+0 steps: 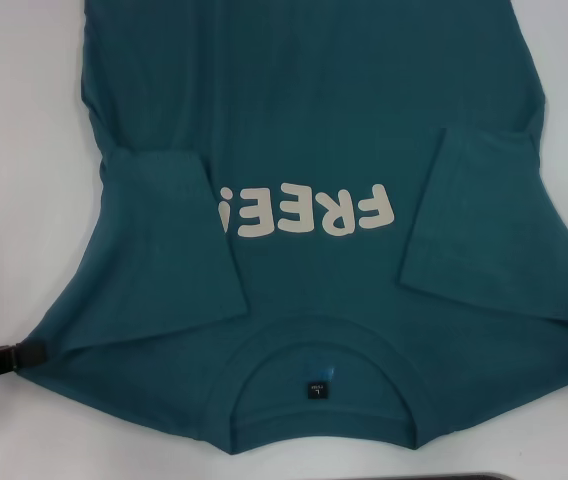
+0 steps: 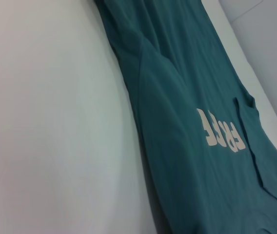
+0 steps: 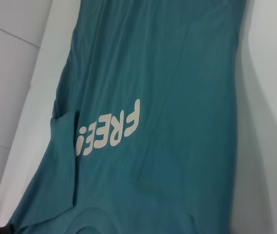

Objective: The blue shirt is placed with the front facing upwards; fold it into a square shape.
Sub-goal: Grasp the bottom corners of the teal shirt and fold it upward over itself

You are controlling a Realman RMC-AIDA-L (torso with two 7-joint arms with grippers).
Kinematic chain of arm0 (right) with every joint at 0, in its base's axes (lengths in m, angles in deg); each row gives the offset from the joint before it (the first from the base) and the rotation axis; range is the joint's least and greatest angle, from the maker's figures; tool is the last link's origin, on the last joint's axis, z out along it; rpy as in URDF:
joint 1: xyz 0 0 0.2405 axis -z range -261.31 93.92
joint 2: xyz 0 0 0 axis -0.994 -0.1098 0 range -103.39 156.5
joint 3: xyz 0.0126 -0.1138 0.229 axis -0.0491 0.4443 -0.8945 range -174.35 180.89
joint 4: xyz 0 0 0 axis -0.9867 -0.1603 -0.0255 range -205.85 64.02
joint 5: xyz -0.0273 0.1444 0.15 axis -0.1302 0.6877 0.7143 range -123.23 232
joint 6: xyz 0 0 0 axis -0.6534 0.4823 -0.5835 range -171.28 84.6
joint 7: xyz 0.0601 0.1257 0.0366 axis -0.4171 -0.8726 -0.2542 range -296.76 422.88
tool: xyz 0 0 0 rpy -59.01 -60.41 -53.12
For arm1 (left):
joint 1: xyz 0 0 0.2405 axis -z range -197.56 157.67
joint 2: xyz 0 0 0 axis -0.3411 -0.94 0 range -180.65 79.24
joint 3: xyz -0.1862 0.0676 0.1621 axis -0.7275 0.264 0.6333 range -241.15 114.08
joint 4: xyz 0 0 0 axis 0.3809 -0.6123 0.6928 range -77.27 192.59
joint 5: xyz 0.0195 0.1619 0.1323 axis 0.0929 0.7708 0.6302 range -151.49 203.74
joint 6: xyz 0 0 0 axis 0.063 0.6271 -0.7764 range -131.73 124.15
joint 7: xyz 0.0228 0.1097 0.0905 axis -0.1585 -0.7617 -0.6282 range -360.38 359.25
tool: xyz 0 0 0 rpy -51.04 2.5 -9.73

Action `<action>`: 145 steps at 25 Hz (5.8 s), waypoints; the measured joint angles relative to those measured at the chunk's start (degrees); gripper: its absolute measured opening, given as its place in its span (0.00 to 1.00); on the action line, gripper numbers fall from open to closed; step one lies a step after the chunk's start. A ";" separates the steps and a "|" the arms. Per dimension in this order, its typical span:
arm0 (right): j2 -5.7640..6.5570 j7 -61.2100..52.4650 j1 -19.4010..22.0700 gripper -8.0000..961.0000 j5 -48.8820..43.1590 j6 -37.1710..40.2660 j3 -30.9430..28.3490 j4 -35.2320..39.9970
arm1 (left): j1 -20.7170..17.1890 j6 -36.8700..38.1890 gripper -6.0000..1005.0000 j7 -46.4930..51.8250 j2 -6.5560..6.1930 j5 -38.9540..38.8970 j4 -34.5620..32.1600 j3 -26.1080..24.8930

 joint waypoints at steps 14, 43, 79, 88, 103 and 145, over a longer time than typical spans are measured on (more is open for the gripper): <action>-0.47 2.27 3.55 0.06 3.23 -0.94 0.00 0.61 | -0.01 0.89 0.01 -0.12 -0.24 0.00 0.18 0.03; -0.42 3.59 7.50 0.07 7.04 0.35 -0.09 0.56 | 0.64 0.73 0.01 0.26 -0.53 0.00 -0.15 0.03; 3.06 -1.43 -9.77 0.07 10.30 7.74 0.72 0.44 | 22.87 -8.51 0.01 3.43 -0.67 -0.38 -0.24 -4.80; 2.36 -2.69 -15.69 0.08 9.91 14.78 2.12 0.18 | 27.07 -15.43 0.01 4.82 -1.44 -0.60 -0.24 -5.05; 1.38 -2.98 -22.12 0.08 10.44 27.13 6.36 -0.01 | 32.58 -25.72 0.01 5.68 -1.54 -0.71 -2.38 -4.71; 1.83 -0.27 -29.71 0.09 10.45 45.46 12.75 2.63 | 37.86 -40.08 0.01 4.90 -0.42 -1.31 -4.74 -4.53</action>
